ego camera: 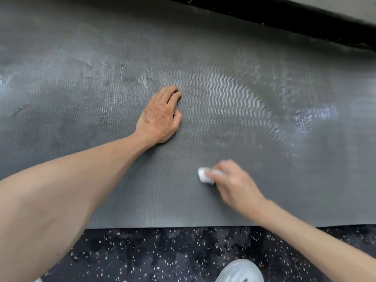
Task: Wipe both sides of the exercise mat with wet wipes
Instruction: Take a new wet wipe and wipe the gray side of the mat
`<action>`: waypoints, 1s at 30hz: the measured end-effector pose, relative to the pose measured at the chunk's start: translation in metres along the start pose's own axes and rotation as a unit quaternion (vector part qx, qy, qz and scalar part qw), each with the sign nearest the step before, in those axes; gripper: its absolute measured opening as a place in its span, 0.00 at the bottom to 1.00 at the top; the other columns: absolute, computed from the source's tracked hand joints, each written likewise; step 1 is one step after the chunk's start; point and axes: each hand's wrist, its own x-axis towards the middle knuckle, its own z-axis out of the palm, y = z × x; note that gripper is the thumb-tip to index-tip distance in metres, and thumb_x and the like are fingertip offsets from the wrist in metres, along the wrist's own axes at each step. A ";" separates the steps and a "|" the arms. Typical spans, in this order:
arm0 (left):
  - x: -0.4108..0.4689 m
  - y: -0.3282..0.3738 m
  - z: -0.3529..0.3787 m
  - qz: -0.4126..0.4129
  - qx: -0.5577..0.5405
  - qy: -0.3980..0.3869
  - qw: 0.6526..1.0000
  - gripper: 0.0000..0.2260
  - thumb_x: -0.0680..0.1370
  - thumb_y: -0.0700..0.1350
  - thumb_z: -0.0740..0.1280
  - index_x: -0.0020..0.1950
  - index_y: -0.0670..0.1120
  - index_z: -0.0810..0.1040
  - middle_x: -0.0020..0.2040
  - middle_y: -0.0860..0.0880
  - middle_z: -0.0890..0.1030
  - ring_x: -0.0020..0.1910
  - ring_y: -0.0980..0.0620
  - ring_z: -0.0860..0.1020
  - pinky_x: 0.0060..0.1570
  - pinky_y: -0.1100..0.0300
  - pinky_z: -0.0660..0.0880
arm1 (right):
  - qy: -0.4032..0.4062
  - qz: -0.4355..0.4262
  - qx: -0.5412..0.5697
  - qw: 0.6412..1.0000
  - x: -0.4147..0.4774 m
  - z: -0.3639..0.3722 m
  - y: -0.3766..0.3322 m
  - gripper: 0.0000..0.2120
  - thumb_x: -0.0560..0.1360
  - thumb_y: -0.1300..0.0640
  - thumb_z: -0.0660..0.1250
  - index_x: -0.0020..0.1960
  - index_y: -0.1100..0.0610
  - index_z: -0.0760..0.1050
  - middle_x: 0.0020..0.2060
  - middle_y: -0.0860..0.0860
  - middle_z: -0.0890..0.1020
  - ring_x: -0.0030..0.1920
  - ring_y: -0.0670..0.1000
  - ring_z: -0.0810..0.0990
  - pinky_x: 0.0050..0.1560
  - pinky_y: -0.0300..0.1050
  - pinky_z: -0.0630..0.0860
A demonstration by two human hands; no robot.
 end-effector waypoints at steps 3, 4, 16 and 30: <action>0.002 -0.001 -0.001 0.002 0.000 0.005 1.000 0.19 0.77 0.42 0.60 0.67 0.37 0.71 0.66 0.42 0.71 0.67 0.44 0.69 0.70 0.51 0.65 | 0.055 0.066 -0.040 0.996 0.022 -0.003 0.013 0.11 0.72 0.69 0.60 0.49 0.63 0.80 0.38 0.57 0.75 0.36 0.57 0.72 0.29 0.50 0.73; 0.003 -0.001 -0.001 0.003 0.000 0.008 1.000 0.19 0.77 0.42 0.60 0.67 0.37 0.71 0.66 0.42 0.71 0.67 0.44 0.69 0.70 0.51 0.65 | 0.042 0.046 -0.050 0.997 0.015 0.001 0.009 0.10 0.72 0.68 0.60 0.48 0.63 0.79 0.39 0.56 0.74 0.37 0.55 0.70 0.29 0.48 0.72; 0.002 -0.003 0.001 0.003 0.000 0.010 1.000 0.20 0.77 0.43 0.59 0.67 0.37 0.71 0.67 0.42 0.71 0.68 0.44 0.69 0.70 0.50 0.65 | 0.042 0.042 -0.086 0.995 0.038 -0.005 0.026 0.15 0.73 0.65 0.55 0.50 0.60 0.79 0.40 0.56 0.75 0.38 0.56 0.70 0.31 0.51 0.73; 0.001 -0.002 0.000 0.004 0.004 0.010 1.000 0.20 0.77 0.43 0.58 0.66 0.37 0.71 0.66 0.41 0.71 0.67 0.43 0.69 0.69 0.49 0.66 | 0.025 0.005 -0.105 0.994 0.014 0.012 -0.008 0.15 0.69 0.71 0.62 0.52 0.61 0.78 0.43 0.56 0.77 0.40 0.56 0.70 0.30 0.48 0.72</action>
